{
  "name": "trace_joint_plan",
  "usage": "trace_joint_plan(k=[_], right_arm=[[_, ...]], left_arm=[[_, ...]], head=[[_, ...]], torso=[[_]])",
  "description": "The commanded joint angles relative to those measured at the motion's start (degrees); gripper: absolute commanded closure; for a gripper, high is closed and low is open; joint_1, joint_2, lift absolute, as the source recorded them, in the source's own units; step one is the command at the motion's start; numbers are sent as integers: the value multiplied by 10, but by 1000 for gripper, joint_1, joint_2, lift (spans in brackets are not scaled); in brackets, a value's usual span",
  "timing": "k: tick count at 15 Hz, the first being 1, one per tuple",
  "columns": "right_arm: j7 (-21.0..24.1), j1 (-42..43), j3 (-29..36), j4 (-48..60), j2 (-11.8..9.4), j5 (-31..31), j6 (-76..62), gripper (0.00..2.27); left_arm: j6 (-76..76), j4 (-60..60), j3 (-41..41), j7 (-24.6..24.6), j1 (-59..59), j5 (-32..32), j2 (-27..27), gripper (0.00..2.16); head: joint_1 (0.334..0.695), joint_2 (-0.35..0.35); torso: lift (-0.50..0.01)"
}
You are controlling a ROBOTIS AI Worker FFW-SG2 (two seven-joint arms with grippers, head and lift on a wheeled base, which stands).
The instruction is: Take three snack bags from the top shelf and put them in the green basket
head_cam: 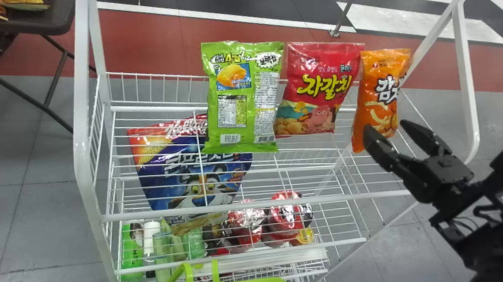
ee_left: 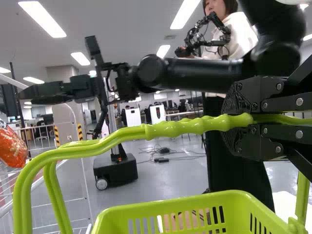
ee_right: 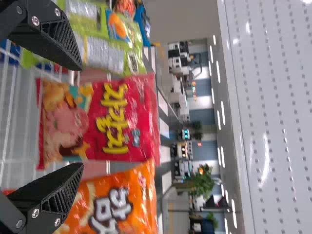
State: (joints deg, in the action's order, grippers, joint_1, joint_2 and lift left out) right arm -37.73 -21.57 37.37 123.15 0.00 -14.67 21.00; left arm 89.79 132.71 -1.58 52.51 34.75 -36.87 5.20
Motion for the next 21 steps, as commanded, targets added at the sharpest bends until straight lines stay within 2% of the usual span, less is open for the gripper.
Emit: trace_joint_plan(k=[1,8,11,16,21], right_arm=[[-9,41,1,-27,0,0,30,124],[6,89,-103,-63,0,38,43,124],[7,115,-148,-75,0,52,88,124],[56,139,-233,-105,0,93,92,124],[74,168,-275,-149,0,121,90,164]], left_arm=[[2,-10,-2,-4,-8,0,0,1767],[2,-25,-17,-20,-31,7,2,1767],[2,-29,-15,-20,-34,7,2,1767],[2,-35,-11,-19,-38,7,3,1767],[2,-42,-4,-14,-46,2,6,1767]], head=[[695,-350],[695,-350],[695,-350],[695,-350],[695,-350]], torso=[[-44],[-44],[-44],[-44],[-44]])
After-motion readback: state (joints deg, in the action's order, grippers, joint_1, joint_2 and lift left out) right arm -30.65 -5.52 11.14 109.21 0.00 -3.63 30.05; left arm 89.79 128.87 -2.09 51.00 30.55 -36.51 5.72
